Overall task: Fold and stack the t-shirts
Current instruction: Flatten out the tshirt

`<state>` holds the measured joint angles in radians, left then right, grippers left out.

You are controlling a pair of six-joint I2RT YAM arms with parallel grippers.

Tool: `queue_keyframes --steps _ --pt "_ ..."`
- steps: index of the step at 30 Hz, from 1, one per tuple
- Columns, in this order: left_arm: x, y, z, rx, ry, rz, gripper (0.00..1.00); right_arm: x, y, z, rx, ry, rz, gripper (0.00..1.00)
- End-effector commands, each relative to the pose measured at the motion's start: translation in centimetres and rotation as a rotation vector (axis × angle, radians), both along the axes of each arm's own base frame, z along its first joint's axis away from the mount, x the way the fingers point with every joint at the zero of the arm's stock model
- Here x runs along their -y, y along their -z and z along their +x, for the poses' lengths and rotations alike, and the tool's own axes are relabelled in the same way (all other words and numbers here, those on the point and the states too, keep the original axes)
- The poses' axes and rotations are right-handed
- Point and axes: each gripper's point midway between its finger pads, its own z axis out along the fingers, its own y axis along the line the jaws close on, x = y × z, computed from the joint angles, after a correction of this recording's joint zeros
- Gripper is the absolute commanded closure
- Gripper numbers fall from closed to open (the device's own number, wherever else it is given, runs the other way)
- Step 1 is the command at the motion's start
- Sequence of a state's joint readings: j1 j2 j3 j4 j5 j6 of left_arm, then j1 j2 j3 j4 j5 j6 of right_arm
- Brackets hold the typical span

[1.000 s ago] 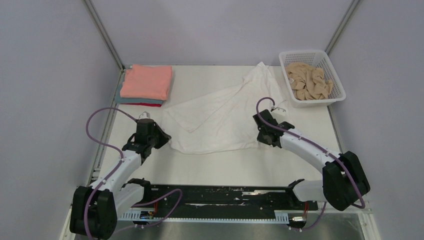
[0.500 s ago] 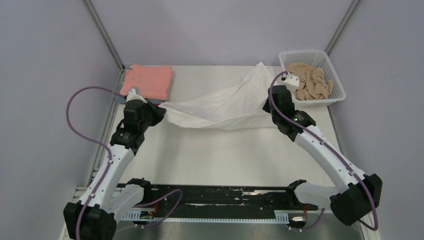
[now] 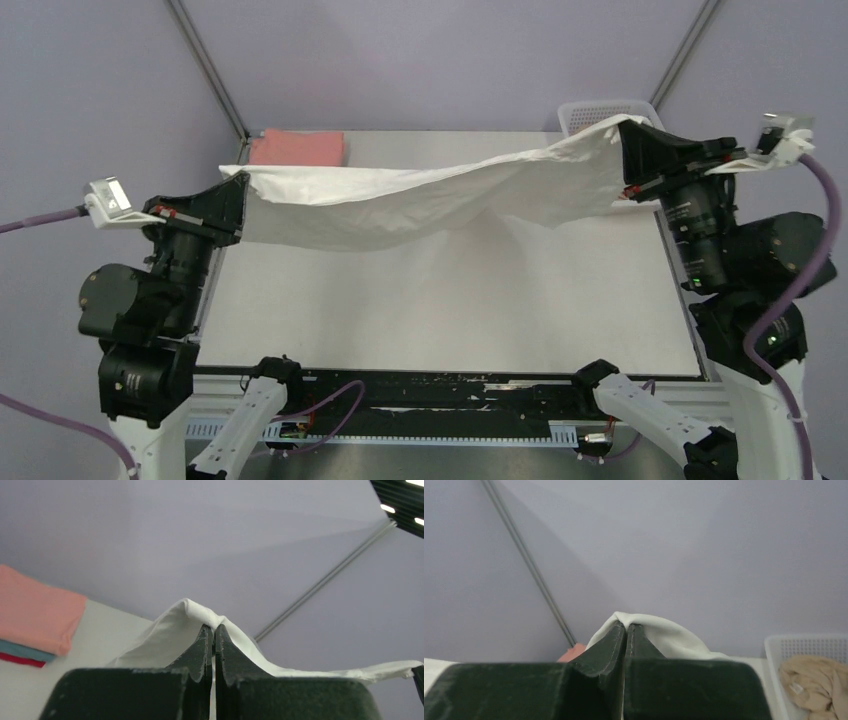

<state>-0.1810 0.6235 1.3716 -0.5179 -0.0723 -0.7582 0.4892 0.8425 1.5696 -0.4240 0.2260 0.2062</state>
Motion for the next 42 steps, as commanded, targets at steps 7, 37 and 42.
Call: queue_keyframes --steps 7,37,42 --pt "-0.1 -5.0 -8.6 0.118 0.077 0.021 1.0 0.0 -12.3 -11.3 0.387 -0.247 -0.039 1.0" --pt "-2.8 24.9 16.9 -0.646 -0.35 0.059 1.0 -0.2 14.7 16.9 -0.279 0.418 -0.22 1.0" --pt "-2.3 29.9 21.6 -0.766 -0.358 0.091 1.0 -0.7 21.4 21.9 -0.422 0.399 -0.254 1.0"
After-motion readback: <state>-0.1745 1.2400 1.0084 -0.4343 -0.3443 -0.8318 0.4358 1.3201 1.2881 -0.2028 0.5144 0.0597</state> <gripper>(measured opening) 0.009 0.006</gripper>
